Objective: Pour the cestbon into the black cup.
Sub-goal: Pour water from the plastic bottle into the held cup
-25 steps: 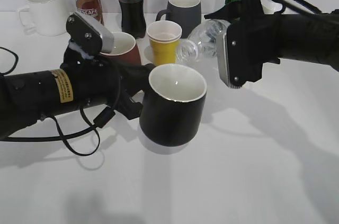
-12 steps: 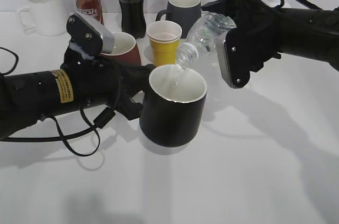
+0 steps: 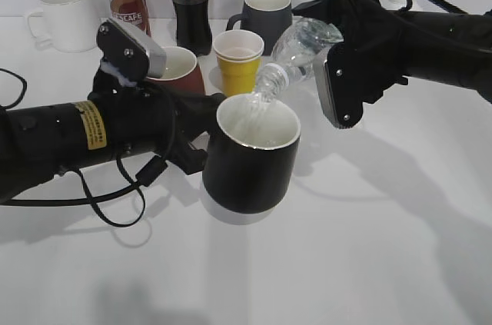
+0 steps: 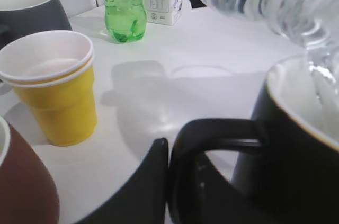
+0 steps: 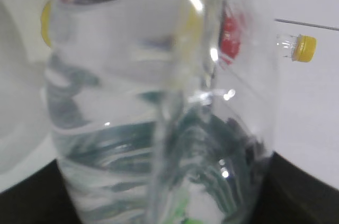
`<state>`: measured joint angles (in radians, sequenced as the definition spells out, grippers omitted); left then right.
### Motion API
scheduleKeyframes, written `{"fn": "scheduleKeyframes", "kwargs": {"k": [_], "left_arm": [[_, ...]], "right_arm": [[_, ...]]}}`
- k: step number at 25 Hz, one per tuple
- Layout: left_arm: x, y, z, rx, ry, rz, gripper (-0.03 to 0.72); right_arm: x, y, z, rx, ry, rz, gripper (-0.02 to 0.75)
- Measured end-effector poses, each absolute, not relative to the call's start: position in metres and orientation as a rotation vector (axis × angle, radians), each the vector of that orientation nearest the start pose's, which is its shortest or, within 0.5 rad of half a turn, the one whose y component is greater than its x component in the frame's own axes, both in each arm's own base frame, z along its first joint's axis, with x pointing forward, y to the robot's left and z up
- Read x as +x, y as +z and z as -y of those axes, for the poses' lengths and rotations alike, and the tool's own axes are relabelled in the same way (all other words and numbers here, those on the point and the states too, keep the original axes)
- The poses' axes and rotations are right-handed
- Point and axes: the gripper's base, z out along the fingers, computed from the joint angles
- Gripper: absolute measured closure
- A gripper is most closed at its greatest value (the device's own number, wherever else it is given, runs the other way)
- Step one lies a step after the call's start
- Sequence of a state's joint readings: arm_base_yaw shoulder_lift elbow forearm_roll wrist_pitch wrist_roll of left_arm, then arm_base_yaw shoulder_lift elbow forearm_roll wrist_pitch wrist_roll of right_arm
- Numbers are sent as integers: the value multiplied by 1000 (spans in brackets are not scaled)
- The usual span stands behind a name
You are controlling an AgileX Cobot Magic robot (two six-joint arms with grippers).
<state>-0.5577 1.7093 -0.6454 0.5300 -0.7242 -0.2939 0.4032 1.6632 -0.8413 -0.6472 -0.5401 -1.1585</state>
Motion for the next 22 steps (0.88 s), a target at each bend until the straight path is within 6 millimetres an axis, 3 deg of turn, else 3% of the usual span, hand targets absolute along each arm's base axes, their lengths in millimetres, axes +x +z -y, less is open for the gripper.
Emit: {"fn": "scheduleKeyframes", "kwargs": {"k": [8,14,19,22], "left_arm": [[253,175,194,853,-620,-1721,643],[255,178,193,805,-635,-1705,643],[258,181,191,751,-641,-1695,643],[261,183,187,730,-614,-1687,643]], "right_arm": [[309,225,-163,-1720,-585,-759,264],[303,221,-168,-1625,-283,-973,264],[303,221,-168,-1324,60,-1338,264],[309,225,-163,-1074,158,-1487,264]]}}
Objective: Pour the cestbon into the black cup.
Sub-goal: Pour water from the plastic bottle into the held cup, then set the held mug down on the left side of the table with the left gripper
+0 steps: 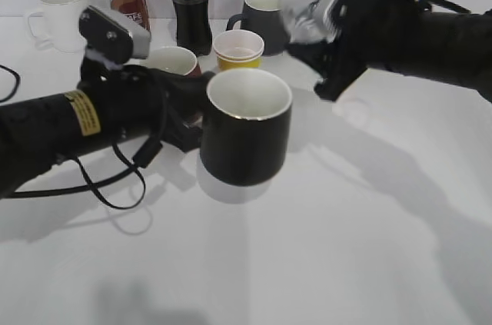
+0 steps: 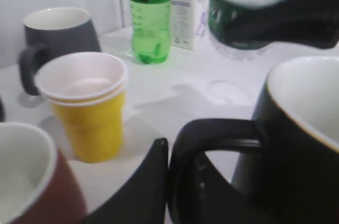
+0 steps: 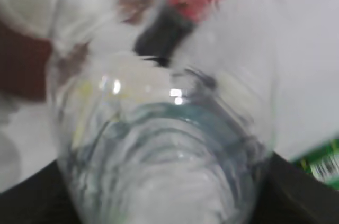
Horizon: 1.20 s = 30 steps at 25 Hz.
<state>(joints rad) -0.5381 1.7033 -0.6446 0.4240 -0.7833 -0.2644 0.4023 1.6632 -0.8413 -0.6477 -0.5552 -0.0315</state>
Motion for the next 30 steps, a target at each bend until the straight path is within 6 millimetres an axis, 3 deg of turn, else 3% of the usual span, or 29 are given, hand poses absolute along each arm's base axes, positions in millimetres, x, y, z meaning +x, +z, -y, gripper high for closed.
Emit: {"fn": "scheduleKeyframes", "kwargs": {"k": [5,10,14,18,21,24,30], "left_arm": [[269,206,162,636,-540,-1605,643],[286,230,116,453,-429,-1559,643],[298,233,74,309,-320,-1575,643],[305,229,39,212,-227,-1619,643],[311,218,21,154,-188,-1650,643],[321,188,9,112,-182,-1705,643],[331,140,4,80,-195,-1724,643]], "right_arm": [[320,228,-147,-740,216,-1626,264],[320,212,-119,-598,206,-1726,264],[318,202,-100,-521,202,-1769,264],[317,201,-99,-511,206,-1772,264],[317,202,-99,-509,210,-1762,264],[317,202,-99,-508,213,-1753,264],[317,202,-99,-507,214,-1751,264]]}}
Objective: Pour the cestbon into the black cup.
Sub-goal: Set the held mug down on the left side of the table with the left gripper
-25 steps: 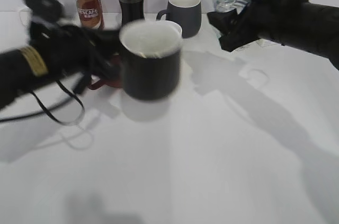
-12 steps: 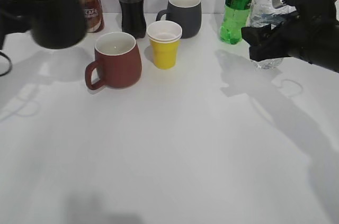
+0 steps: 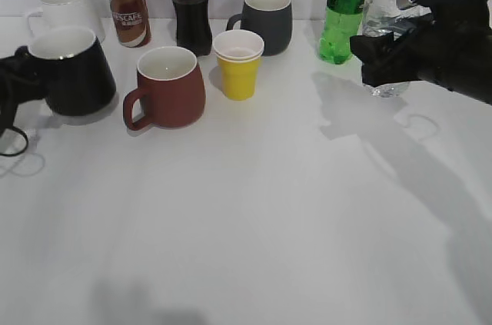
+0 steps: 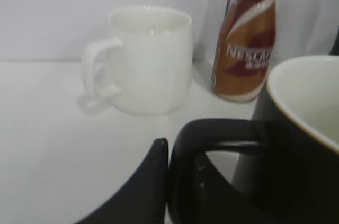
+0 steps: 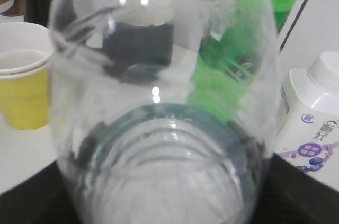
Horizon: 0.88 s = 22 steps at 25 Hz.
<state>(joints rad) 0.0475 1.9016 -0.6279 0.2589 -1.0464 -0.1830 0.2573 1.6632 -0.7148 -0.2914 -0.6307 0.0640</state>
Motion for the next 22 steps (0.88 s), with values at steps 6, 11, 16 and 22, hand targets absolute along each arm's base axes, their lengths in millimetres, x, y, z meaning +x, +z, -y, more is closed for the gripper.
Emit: {"fn": "scheduleKeyframes", "kwargs": {"k": [6,11,16,22], "left_arm": [[332,117,5,83,-198,-1742,629],[332,116,4,65,-208,-1712,365],[311,105,3,26,-202,-1748,258],[285,103,-1,-24,-166,-1809,247]], "right_arm": [[317,202,-99,-496,222,-1754,264],[317,202,-99,-494,224,-1754,264],[317,203,-98,-468,226,-1759,264],[323,191,-94,-355,236,-1795,264]]}}
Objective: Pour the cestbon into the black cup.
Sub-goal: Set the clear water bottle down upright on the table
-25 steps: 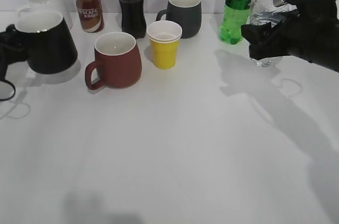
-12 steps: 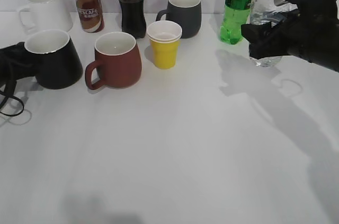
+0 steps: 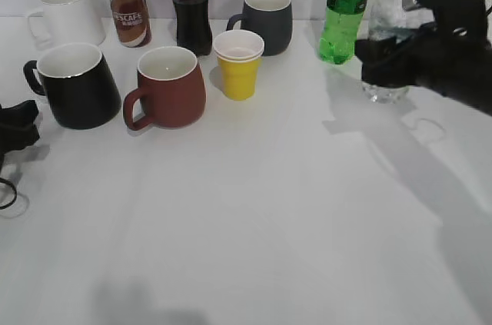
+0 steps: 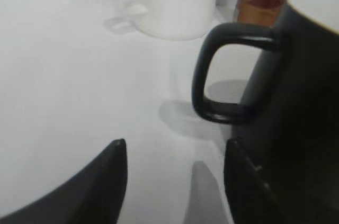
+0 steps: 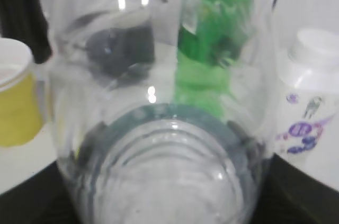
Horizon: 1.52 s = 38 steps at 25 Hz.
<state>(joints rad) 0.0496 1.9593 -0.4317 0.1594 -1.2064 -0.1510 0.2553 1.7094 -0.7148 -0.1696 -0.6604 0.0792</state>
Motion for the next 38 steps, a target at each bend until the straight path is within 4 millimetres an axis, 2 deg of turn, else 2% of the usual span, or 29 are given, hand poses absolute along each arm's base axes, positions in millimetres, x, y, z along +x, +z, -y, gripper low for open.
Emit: {"fn": "scheduleKeyframes", "kwargs": {"k": [7,10,14,18,23,26,29,34,38], "left_arm": [[265,116,0,-29,-161,-1796,247],[259,121,0,-27,-161,-1788,247],[258,129,0,-23,-159,-1758,247],[258,137,0,-19,-157,-1730,247],[257,144,1,-11,-157,-1702,247],[257,146,1,-4,-160,-1693,247],[256,152,1,1,-160,-1668,247],[254,171,2,18,-157,-1597,247],[248,194,4,53,-160,-1506,247]], "right_arm": [[337,136,-87,-206,230,-1882,264],[342,129,-82,-107,218,-1832,264],[343,125,-81,-82,213,-1816,264],[343,126,-81,-80,214,-1806,188],[344,128,-81,-82,216,-1788,160],[343,137,-81,-99,205,-1760,160],[342,157,-81,-114,194,-1703,160],[334,203,-79,-142,171,-1583,160],[321,238,-76,-142,175,-1544,159]]}}
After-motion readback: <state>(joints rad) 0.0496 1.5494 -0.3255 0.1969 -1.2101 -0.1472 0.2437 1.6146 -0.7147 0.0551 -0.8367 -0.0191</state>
